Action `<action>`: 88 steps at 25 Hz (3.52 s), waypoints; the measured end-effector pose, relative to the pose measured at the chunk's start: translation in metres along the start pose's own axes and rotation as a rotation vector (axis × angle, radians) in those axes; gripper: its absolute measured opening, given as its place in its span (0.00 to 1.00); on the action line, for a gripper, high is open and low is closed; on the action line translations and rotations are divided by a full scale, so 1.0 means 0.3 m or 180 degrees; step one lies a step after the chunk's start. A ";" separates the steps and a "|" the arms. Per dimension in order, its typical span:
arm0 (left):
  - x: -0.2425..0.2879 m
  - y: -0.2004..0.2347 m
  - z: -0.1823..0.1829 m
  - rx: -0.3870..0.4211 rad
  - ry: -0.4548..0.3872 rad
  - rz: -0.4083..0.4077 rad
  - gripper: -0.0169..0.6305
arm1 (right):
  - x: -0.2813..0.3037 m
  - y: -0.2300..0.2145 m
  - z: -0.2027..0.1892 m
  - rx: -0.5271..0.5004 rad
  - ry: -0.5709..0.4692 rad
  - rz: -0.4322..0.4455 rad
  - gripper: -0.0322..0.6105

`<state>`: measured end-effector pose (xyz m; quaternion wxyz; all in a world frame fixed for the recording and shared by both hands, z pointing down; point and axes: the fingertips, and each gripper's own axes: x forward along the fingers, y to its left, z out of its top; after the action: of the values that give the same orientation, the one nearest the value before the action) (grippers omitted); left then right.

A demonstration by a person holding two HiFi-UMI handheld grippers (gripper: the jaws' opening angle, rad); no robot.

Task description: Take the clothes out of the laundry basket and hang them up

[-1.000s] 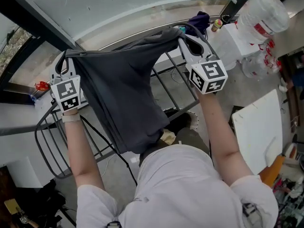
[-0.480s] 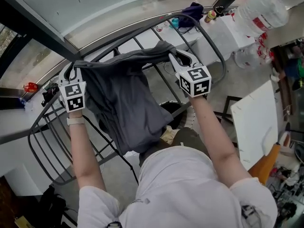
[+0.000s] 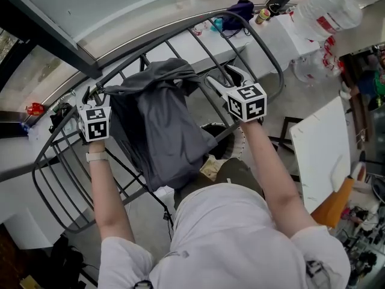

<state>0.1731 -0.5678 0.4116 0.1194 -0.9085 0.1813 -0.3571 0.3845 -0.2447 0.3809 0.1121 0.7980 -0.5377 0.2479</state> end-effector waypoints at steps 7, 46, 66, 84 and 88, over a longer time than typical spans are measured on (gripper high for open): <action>-0.076 -0.056 -0.111 -0.0037 0.0252 -0.0096 0.49 | -0.094 0.027 -0.019 0.0003 -0.0053 -0.0004 0.47; -1.163 -1.072 -0.690 -0.1035 0.0430 0.0175 0.50 | -0.747 0.386 -1.041 -0.0325 0.0602 0.1354 0.47; -1.351 -1.334 -1.212 -0.1650 0.1121 -0.0191 0.50 | -0.608 0.618 -1.933 -0.0857 0.2129 0.1537 0.47; -1.451 -1.532 -1.553 -0.2195 0.1637 -0.0175 0.50 | -0.431 0.542 -2.508 -0.1617 0.3506 0.1178 0.47; -1.475 -1.580 -1.602 -0.2277 0.1730 -0.0214 0.50 | -0.400 0.506 -2.530 -0.1839 0.3562 0.0980 0.47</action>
<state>-0.3445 0.0032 0.6522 -0.2658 -0.7712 0.2885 -0.5013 0.0012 0.1296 0.9522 0.5488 0.3997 -0.5514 0.4849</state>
